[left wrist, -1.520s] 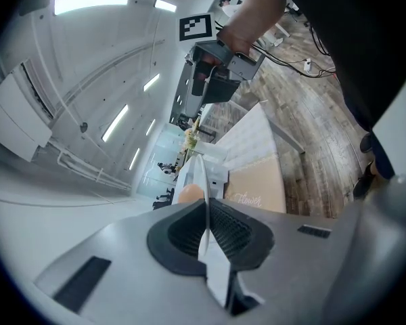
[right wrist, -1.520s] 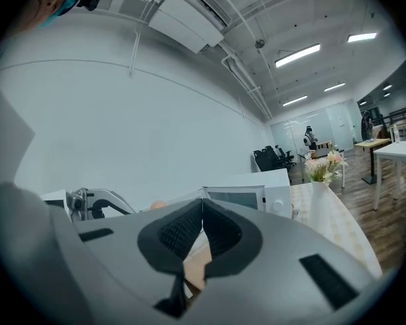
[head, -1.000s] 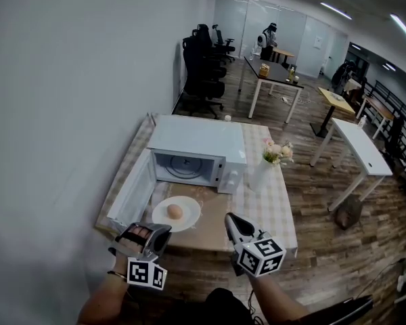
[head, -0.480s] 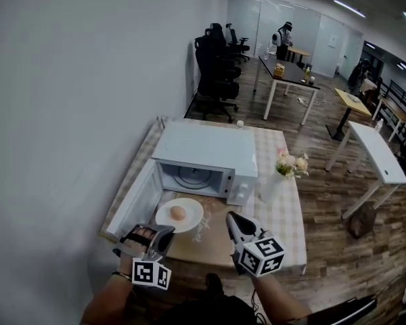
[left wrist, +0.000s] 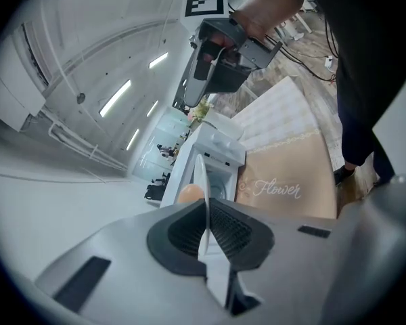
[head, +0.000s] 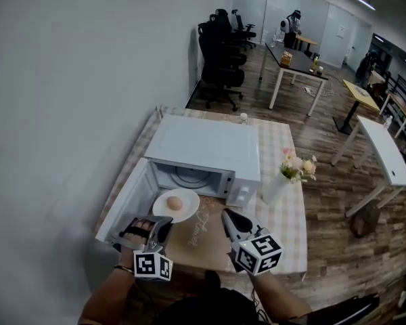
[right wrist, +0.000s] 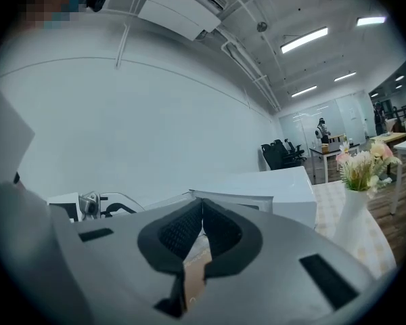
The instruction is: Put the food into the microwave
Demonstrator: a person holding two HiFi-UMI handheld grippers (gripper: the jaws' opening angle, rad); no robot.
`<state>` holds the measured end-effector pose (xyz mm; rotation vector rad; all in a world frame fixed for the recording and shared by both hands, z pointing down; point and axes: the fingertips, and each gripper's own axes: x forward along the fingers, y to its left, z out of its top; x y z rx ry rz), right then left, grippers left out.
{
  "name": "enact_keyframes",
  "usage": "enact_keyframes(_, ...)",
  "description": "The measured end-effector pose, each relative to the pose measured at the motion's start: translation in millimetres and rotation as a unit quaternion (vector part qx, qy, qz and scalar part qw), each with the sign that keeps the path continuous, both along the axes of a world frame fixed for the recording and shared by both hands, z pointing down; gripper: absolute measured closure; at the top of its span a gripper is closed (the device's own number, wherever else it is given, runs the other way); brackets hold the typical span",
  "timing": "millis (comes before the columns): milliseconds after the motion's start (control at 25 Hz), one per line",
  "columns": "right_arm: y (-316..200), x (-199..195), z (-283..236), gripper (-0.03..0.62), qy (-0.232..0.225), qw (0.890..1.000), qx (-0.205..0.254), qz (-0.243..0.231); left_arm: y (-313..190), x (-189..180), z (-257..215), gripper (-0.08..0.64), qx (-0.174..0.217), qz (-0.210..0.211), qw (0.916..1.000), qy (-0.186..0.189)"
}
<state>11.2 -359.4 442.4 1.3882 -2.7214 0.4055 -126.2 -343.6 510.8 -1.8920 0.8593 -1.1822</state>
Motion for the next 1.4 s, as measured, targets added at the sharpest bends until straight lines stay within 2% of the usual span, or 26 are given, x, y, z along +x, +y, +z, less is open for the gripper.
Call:
enact_keyframes(200,-20,6,12,0.583,0.006,1.000,-0.009,0.003,-30,5,17,0.538,-0.011,-0.012,0.9999,0.000)
enact_keyframes(400,-31,0,21,0.583,0.035,0.999,0.003,-0.027,-62,9,29,0.538,-0.013,-0.018,0.9997,-0.013)
enact_keyframes(640,-47,9,41,0.583,0.027,0.999,-0.019,-0.025,-91,21,63,0.538,-0.035,-0.015,0.9986,-0.037)
enact_keyframes(880,-55,10,54,0.583,0.038,0.998,-0.020,-0.044,-119,22,98,0.538,-0.050,-0.035,0.9970,-0.048)
enact_keyframes(1400,-70,26,97,0.583,0.032,0.998,-0.048,-0.035,-158,33,144,0.538,-0.057,-0.034,0.9946,-0.079)
